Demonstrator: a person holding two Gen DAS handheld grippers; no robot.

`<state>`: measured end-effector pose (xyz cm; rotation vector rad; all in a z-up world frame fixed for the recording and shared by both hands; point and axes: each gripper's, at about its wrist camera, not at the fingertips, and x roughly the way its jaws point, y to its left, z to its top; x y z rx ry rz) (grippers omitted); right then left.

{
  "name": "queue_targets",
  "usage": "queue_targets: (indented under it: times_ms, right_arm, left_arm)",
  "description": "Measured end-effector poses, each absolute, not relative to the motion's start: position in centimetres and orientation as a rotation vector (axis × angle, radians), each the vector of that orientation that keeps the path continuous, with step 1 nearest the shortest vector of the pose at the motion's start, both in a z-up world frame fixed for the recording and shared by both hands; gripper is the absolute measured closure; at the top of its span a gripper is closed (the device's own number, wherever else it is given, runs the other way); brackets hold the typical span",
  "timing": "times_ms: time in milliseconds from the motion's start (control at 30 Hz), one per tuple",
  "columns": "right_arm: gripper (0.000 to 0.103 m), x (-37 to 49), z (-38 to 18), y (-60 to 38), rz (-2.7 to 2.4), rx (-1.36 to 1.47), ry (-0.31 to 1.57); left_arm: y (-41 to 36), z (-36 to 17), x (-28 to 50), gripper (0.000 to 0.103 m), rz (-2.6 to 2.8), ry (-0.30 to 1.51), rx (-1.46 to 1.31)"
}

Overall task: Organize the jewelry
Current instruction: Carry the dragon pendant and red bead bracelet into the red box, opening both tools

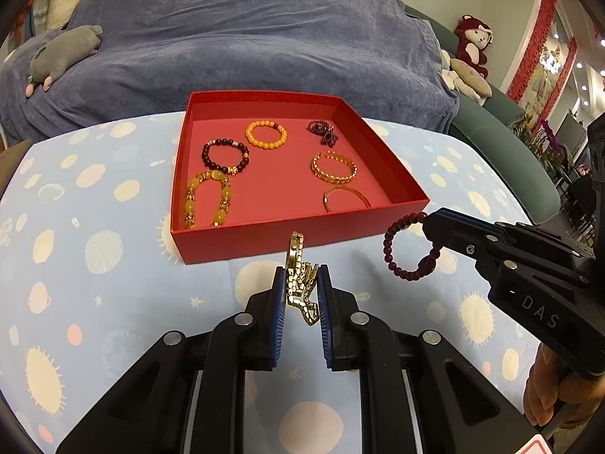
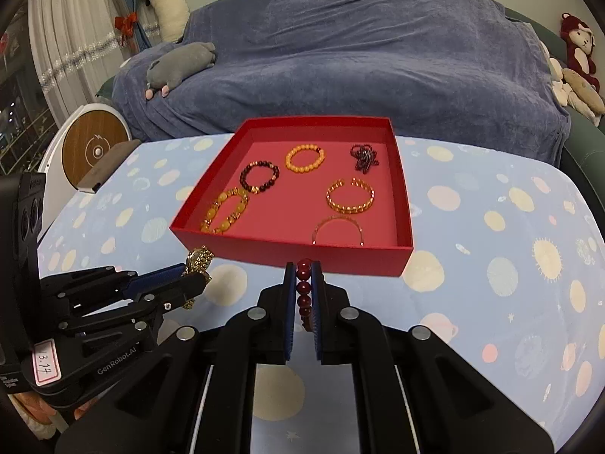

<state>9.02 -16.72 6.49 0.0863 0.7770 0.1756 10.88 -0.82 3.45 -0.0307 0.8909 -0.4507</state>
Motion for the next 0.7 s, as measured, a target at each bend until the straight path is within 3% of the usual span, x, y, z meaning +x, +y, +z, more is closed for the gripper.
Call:
queue_targets:
  times_ms: [333,700]
  right_arm:
    - [0.095,12.7,10.7,-17.1,0.145,0.149,0.672]
    - [0.095,17.2,8.0,-16.9,0.108,0.160,0.730]
  left_arm:
    - [-1.5,8.3,13.9,0.089,-0.438,0.769,-0.039]
    - [-1.4,7.5,17.4,0.089,-0.431,0.776,-0.027]
